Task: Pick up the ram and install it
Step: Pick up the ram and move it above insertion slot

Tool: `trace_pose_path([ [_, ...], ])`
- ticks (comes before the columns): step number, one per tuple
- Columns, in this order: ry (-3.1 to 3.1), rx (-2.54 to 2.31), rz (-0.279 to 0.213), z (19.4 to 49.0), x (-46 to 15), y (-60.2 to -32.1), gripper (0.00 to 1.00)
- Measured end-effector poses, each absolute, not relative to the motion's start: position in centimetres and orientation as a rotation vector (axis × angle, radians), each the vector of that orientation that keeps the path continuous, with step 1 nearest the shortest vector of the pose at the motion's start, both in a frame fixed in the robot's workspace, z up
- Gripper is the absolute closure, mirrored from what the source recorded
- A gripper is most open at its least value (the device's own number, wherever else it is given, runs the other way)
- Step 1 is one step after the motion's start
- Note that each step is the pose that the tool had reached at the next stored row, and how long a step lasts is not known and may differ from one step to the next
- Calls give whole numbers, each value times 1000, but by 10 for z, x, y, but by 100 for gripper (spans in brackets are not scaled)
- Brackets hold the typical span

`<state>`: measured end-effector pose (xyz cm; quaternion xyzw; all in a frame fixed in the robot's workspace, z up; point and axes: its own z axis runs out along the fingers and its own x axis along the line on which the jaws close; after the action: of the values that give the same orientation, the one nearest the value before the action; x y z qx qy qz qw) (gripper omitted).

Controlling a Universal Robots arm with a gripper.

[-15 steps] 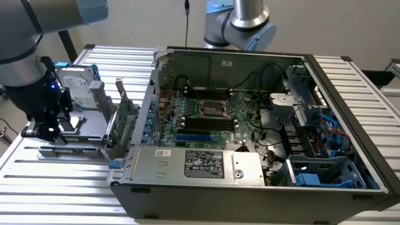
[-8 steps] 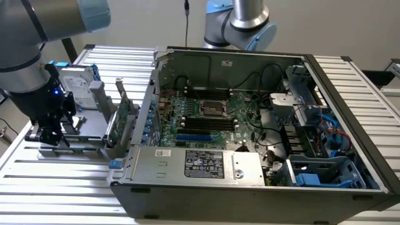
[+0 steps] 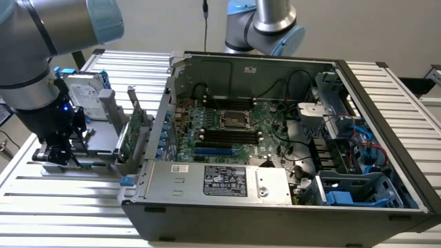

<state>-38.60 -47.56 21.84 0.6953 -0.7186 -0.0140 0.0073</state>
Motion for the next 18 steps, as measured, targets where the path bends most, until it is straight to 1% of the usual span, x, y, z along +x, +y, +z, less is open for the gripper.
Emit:
trace_pose_path([
  [6, -2253, 2180, -56, 208, -386, -479, 56],
  [12, -2259, 2187, -73, 204, -385, -481, 56],
  [18, -2260, 2189, -77, 200, -384, -482, 56],
])
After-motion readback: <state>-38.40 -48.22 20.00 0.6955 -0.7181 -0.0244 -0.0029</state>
